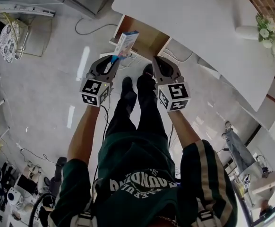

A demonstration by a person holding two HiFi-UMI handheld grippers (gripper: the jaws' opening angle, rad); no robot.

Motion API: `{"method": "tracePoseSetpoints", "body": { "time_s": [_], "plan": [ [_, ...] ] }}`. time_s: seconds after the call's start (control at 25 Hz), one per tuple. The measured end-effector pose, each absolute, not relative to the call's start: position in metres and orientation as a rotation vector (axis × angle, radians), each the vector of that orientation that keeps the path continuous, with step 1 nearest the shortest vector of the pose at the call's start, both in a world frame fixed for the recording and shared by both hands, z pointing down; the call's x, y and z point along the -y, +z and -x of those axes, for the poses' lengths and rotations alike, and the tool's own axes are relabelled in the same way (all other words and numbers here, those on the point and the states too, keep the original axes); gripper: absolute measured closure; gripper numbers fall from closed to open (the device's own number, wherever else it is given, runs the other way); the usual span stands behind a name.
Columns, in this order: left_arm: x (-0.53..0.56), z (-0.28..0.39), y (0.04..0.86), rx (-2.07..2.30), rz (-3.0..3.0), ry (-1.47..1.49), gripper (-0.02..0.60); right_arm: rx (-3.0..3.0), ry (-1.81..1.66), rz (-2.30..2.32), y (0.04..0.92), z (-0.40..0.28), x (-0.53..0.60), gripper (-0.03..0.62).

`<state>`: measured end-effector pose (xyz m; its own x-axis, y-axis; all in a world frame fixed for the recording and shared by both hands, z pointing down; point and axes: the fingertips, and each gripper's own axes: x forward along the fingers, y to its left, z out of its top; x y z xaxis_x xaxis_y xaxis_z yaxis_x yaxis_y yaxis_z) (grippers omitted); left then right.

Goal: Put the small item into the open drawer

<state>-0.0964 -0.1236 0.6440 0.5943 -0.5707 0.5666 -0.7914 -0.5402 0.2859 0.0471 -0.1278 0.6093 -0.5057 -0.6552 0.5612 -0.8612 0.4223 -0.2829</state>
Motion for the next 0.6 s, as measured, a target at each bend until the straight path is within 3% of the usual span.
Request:
{"method": "tracePoseSetpoints", "body": {
  "time_s": [0.2,0.6],
  "plan": [
    [0.176,0.055,0.587,1.038,-2.263,0.554,0.479,2.253,0.785,-1.283,0.54,-0.084,0.179,0.569],
    [0.188,0.034,0.621,1.046,-2.207,0.579,0.479,2.214,0.872,-1.216,0.569,-0.089,0.164,0.569]
  ]
}}
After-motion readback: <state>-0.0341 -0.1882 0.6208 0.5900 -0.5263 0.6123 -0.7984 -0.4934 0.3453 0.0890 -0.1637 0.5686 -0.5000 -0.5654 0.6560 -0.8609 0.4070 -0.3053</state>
